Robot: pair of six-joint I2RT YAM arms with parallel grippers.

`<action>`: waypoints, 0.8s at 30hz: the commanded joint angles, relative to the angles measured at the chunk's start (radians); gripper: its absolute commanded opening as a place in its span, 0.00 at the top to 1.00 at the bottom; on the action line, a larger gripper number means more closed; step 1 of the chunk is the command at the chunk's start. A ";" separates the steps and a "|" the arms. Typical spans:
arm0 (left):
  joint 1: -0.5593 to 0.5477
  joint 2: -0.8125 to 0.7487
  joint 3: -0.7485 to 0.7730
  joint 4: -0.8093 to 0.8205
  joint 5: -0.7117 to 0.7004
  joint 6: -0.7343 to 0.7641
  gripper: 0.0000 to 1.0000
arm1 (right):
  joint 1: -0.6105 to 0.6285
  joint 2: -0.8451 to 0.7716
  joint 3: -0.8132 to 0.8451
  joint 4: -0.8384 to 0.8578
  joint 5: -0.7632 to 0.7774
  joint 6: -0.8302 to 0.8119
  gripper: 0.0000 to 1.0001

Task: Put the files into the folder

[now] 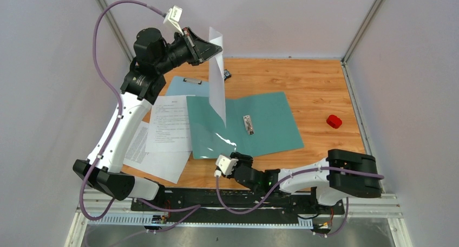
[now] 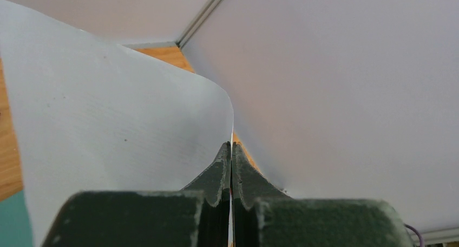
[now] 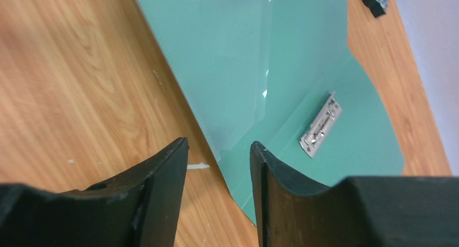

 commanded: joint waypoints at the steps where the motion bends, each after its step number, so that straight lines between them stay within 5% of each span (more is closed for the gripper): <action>1: 0.003 -0.040 -0.011 0.048 0.051 0.037 1.00 | -0.031 -0.131 0.007 0.008 -0.158 0.085 0.50; 5: 0.003 -0.034 -0.015 0.031 0.092 0.070 1.00 | -0.131 -0.322 -0.051 0.017 -0.355 0.188 0.45; 9: 0.003 -0.036 -0.051 0.031 0.174 0.106 1.00 | -0.302 -0.613 -0.108 -0.004 -0.600 0.315 0.28; 14: 0.002 -0.046 -0.142 0.058 0.273 0.131 1.00 | -0.534 -0.824 -0.043 -0.130 -0.809 0.465 0.20; 19: 0.000 -0.044 -0.255 0.163 0.447 0.112 1.00 | -0.765 -0.761 0.104 -0.208 -1.101 0.496 0.01; 24: -0.009 -0.056 -0.292 0.105 0.538 0.265 1.00 | -1.029 -0.563 0.183 -0.052 -1.478 0.625 0.01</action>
